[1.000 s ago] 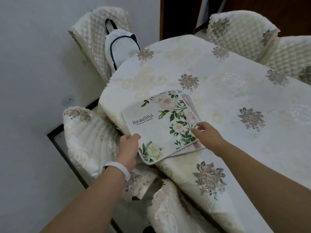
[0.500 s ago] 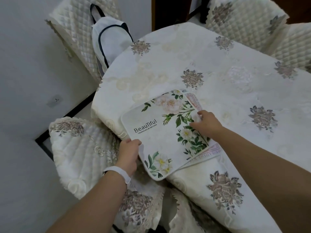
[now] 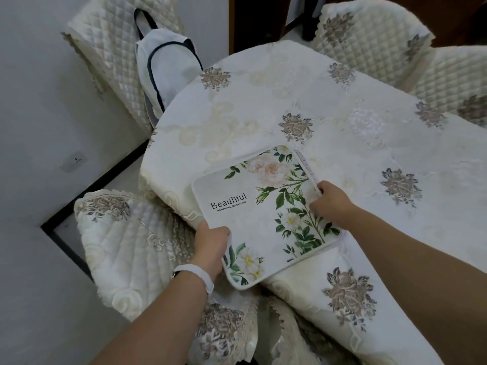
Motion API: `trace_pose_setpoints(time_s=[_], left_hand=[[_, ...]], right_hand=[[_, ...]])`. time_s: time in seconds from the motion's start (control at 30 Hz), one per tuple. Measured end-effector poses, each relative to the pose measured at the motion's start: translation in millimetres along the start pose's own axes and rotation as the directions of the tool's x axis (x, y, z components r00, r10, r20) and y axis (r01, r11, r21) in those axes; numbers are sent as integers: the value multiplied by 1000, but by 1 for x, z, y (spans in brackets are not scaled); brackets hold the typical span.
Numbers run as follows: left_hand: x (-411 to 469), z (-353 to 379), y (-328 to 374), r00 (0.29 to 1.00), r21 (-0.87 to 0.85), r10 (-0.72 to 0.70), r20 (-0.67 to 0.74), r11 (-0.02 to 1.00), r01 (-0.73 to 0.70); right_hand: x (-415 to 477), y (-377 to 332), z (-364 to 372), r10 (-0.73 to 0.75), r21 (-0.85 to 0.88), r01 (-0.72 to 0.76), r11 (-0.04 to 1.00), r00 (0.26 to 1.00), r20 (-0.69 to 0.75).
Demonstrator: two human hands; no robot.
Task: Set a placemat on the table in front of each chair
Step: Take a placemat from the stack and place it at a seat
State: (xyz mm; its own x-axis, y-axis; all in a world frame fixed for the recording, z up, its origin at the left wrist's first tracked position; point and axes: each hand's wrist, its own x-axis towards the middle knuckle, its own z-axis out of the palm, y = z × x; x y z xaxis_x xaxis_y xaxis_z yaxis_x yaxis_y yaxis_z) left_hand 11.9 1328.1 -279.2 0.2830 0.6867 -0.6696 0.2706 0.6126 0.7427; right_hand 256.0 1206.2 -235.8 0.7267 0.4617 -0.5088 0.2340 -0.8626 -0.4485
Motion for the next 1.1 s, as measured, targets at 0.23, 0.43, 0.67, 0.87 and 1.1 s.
trace_pose_setpoints(time_s=[0.23,0.43,0.67,0.87,1.1], left_hand=[[-19,16,5,995,33,55,83,998,-58],[-59,43,12,984,31,93,155,995,-99],[-127,84,6,955,58,179,237,979,-197],[-208,142,-23,913,134,259,316,940,-313],[-320,244,-85,842,220,323,432,868,-446]], right_hand=[[-44,27,-32,-26,113,35,993,996,-87],[-86,64,-65,-25,170,54,984,985,-170],[-136,128,-103,-20,253,85,964,968,-250],[-189,222,-141,5,376,116,919,952,-308],[-285,387,-208,77,527,137,839,928,-365]])
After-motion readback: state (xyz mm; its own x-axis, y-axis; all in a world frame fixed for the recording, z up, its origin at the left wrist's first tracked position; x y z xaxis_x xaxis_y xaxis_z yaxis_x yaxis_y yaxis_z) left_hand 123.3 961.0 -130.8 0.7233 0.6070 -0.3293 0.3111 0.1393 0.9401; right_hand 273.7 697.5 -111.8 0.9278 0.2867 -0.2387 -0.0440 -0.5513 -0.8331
